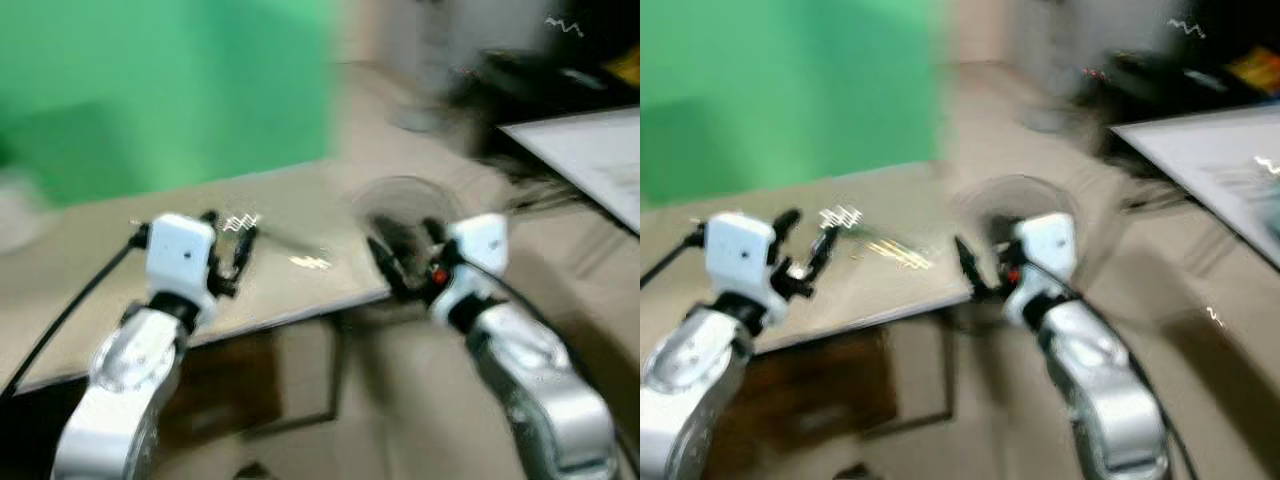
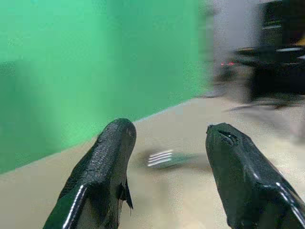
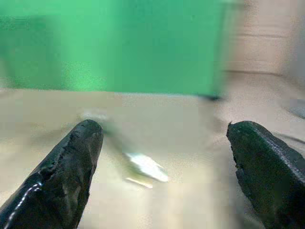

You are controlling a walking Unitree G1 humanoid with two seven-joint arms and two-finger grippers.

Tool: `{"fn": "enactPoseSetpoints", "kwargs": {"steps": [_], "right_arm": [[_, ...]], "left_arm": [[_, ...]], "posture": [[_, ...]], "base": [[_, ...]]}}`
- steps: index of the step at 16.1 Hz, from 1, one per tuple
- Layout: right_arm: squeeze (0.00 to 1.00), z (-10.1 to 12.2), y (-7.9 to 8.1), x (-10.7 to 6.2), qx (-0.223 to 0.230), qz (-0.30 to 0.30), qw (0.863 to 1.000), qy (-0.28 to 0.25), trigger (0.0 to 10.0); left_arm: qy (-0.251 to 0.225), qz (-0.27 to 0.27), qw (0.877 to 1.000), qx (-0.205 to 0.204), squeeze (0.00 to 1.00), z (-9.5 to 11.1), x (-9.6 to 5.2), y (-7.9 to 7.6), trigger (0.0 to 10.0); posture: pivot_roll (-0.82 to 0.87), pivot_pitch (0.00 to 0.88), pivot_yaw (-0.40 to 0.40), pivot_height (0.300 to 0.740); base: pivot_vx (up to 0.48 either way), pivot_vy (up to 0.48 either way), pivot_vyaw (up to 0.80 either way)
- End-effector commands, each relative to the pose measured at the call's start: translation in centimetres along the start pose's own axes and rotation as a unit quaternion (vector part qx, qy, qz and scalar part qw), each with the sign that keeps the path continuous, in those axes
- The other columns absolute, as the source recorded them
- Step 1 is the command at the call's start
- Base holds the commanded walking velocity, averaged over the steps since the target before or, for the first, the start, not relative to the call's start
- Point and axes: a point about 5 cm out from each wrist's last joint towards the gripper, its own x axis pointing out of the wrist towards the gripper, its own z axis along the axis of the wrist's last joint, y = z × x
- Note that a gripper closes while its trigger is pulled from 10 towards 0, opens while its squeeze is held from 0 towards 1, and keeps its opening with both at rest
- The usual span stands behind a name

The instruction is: Setting the table

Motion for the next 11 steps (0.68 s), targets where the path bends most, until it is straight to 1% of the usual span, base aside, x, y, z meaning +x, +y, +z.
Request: {"fn": "enactPoseSetpoints", "kwargs": {"steps": [1, 6, 7, 9, 11], "right_arm": [[1.00, 0.4, -0.4, -0.1, -0.012, -0.001, 1.000, -0.009, 10.0], [1.00, 0.4, -0.6, 0.2, -0.019, 0.002, 1.000, -0.009, 10.0], [1.00, 0.4, -0.9, 0.3, -0.019, -0.011, 1.000, -0.007, 10.0], [1.00, 0.1, -1.7, 0.4, -0.007, -0.036, 0.999, 0.005, 10.0], [1.00, 0.2, -1.6, 0.4, -0.010, -0.028, 1.000, 0.004, 10.0]], "left_arm": [[-0.009, 0.002, 1.000, 0.002, 0.00, 0.4, 0.2, -0.1, 10.0], [-0.007, 0.005, 1.000, 0.003, 0.00, 0.2, 0.2, -0.1, 10.0], [-0.003, 0.013, 1.000, -0.007, 0.00, 0.1, 0.2, -0.1, 10.0], [0.005, 0.010, 1.000, -0.003, 0.00, -0.2, 0.2, -0.1, 10.0], [0.001, 0.000, 1.000, -0.003, 0.00, -0.2, 0.2, -0.3, 10.0]], "posture": [[0.20, 0.000, -0.003, 0.727], [0.20, 0.000, -0.012, 0.727], [0.20, 0.000, -0.016, 0.727], [0.20, 0.000, -0.019, 0.727], [0.20, 0.000, -0.021, 0.727]], "base": [[0.000, -0.480, 0.80], [0.000, -0.480, 0.80], [0.000, 0.000, 0.00], [0.000, 0.000, 0.00], [0.000, 0.000, 0.00]]}}
